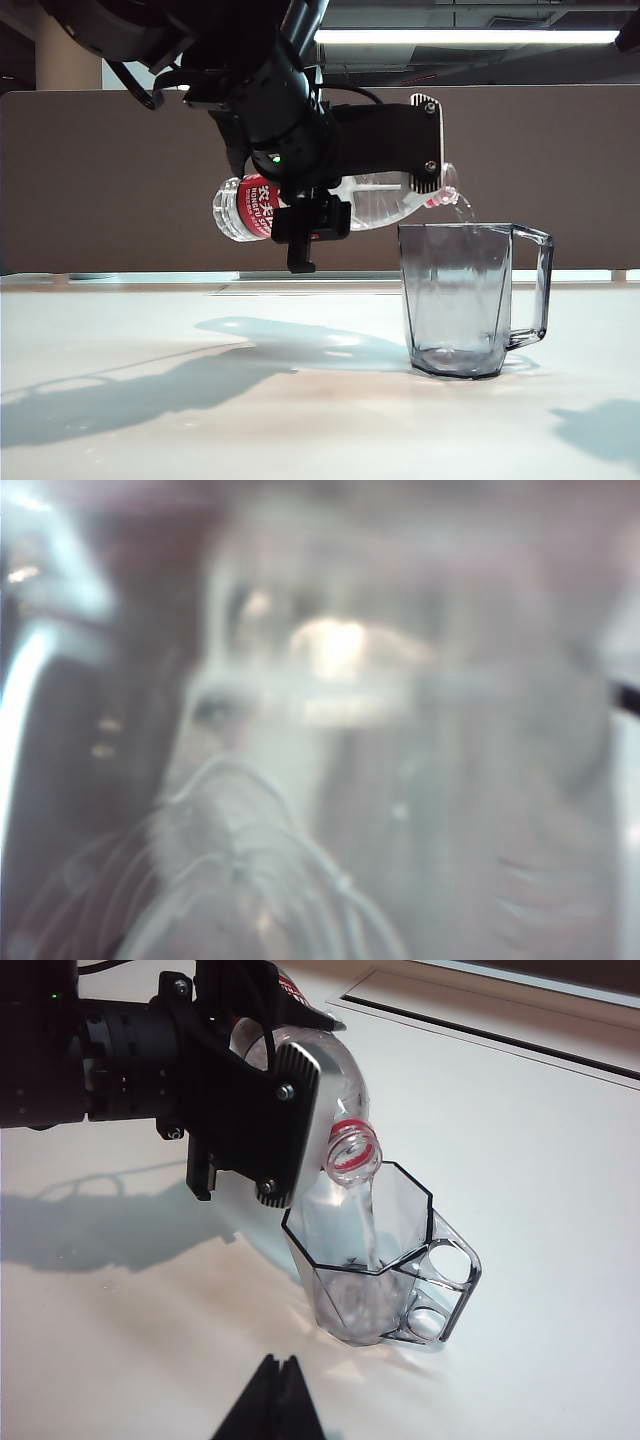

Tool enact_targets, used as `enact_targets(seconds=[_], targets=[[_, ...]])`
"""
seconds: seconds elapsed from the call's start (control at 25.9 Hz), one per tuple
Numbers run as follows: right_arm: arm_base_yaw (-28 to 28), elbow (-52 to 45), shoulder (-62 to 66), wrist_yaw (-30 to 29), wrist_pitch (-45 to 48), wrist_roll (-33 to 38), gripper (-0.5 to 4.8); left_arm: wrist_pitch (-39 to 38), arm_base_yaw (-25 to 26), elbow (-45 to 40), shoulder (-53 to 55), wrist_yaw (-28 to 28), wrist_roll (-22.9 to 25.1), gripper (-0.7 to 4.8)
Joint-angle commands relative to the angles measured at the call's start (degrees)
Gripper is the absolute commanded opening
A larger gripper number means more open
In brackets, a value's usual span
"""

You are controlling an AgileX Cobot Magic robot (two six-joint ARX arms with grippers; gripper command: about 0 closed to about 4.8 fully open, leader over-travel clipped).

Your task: Pick up the mineral water bottle with the left hand on the table and pour water into the mug until it's half full.

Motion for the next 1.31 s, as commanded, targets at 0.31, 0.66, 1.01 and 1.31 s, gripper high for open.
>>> enact_targets(seconds=[0.31, 0.66, 1.01, 1.31], targets=[[0.0, 0.4, 0.0, -0.1, 0.6, 0.2, -0.02, 4.0, 0.6, 0.6, -0.6, -0.6, 0.4, 2.33], [0.0, 0.4, 0.0, -0.1, 0.6, 0.2, -0.02, 4.0, 0.6, 0.6, -0.6, -0.5, 1.7, 2.33], [0.0, 0.4, 0.0, -0.1, 0.6, 0.2, -0.02, 3.9, 0.6, 0.6, -0.6, -0.7, 2.5, 2.33], [0.0, 0.4, 0.0, -0.1, 0.6, 0.2, -0.02, 3.5, 0.6, 0.6, -0.6, -0.7, 2.6, 2.33]])
